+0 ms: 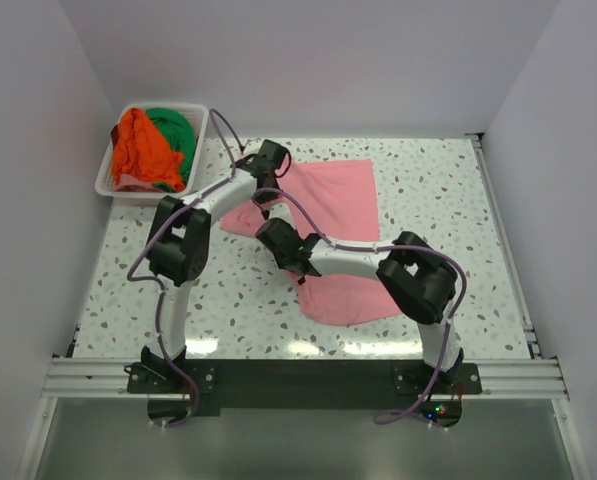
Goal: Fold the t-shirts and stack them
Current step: Flatten the tshirt out
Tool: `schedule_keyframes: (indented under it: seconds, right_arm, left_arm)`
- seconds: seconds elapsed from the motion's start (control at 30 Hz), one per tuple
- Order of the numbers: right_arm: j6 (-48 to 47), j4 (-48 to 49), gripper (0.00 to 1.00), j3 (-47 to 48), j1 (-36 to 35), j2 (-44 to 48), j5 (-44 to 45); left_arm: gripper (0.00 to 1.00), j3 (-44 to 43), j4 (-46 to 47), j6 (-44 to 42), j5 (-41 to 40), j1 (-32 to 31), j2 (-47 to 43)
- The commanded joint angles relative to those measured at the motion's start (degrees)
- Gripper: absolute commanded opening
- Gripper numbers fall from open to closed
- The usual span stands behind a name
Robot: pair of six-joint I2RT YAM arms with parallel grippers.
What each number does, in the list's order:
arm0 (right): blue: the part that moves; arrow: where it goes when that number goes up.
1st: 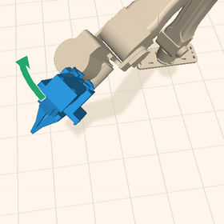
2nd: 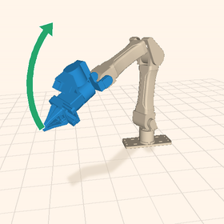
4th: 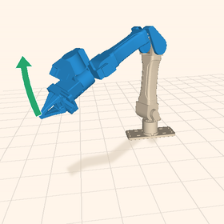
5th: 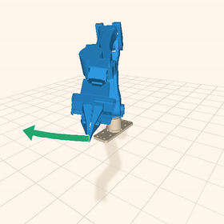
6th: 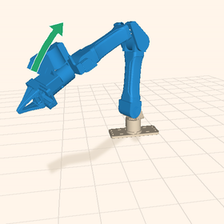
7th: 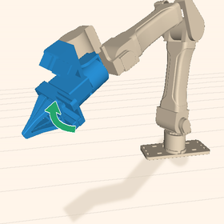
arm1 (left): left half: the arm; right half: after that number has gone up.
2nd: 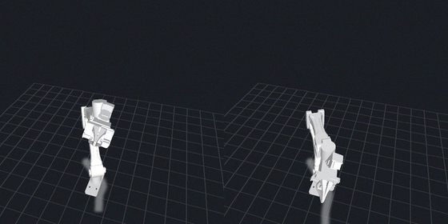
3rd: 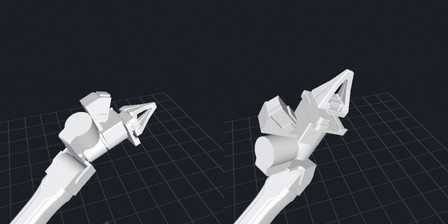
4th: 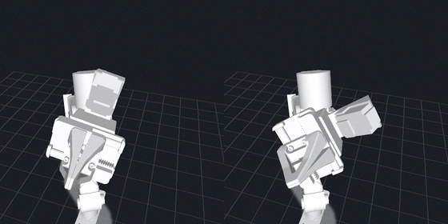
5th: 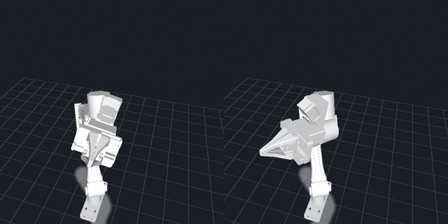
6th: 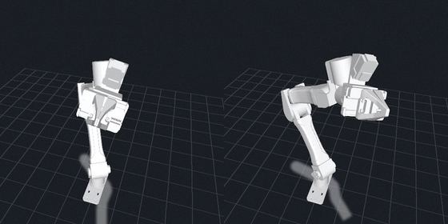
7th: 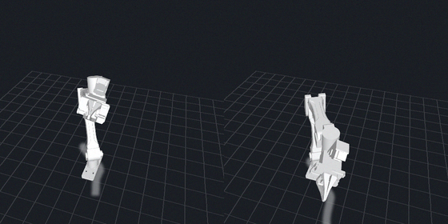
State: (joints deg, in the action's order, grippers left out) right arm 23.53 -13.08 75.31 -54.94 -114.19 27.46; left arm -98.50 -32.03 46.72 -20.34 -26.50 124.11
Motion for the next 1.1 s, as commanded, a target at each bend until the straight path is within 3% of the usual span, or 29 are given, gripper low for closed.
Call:
schedule_keyframes:
  seconds: [0.0,0.37,0.5,0.63,1.07]
  right_arm:
    - [4.86,7.63,0.22,2.29,2.03,-0.33,0.31]
    - [5.21,7.72,0.25,5.55,2.12,-3.14,-1.28]
    - [5.56,6.84,0.11,5.73,2.12,-2.79,-0.74]
    - [5.56,6.49,0.06,4.15,2.12,-0.42,-2.58]
    - [4.68,5.52,0.00,-1.48,1.15,7.67,-22.88]
  left_arm:
    - [0.00,1.11,1.36,-0.93,-1.81,-1.01,-4.84]
    - [0.00,2.78,1.62,-0.75,-1.63,-0.74,-5.64]
    - [0.00,3.14,1.54,-0.84,-1.72,-0.66,-6.16]
    - [0.00,4.10,1.53,-0.93,-2.34,-0.48,-7.83]
    - [0.00,16.30,-1.09,0.30,-6.73,-0.04,-20.22]
